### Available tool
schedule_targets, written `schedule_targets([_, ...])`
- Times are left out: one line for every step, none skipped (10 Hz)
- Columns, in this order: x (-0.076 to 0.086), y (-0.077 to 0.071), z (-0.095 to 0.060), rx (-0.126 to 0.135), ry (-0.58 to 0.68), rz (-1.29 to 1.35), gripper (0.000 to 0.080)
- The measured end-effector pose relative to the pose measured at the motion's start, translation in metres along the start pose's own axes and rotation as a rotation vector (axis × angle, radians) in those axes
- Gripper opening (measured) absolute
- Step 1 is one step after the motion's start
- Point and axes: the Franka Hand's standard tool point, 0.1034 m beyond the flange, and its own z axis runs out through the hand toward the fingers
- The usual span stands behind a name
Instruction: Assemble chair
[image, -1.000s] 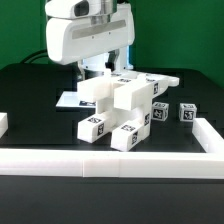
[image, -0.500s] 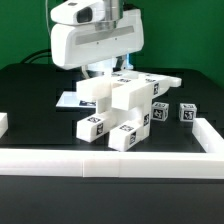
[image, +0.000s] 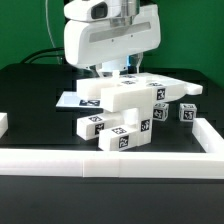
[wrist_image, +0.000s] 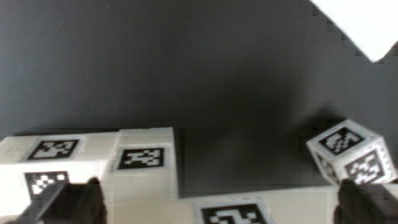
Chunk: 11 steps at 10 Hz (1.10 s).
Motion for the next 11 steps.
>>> schedule_targets([0.004, 0.004, 0.001, -0.003, 0.002, 0.001, 0.0649])
schedule_targets([0.006, 0.007, 0.001, -0.002, 0.0, 0.002, 0.0649])
schedule_targets([0.011, 0.011, 0.001, -0.006, 0.003, 0.003, 0.0649])
schedule_targets([0.01, 0.011, 0.002, -0.005, 0.001, 0.003, 0.0649])
schedule_targets([0.009, 0.011, 0.002, -0.004, 0.0, 0.003, 0.0649])
schedule_targets([0.009, 0.011, 0.002, -0.004, 0.0, 0.003, 0.0649])
schedule_targets([0.008, 0.01, 0.003, -0.003, -0.002, 0.006, 0.0649])
schedule_targets([0.004, 0.001, 0.007, 0.006, -0.014, 0.128, 0.0649])
schedule_targets([0.008, -0.005, 0.01, 0.006, -0.019, 0.196, 0.0649])
schedule_targets([0.019, -0.008, 0.012, 0.016, -0.03, 0.26, 0.0649])
schedule_targets([0.031, -0.005, 0.008, 0.019, -0.03, 0.296, 0.0649])
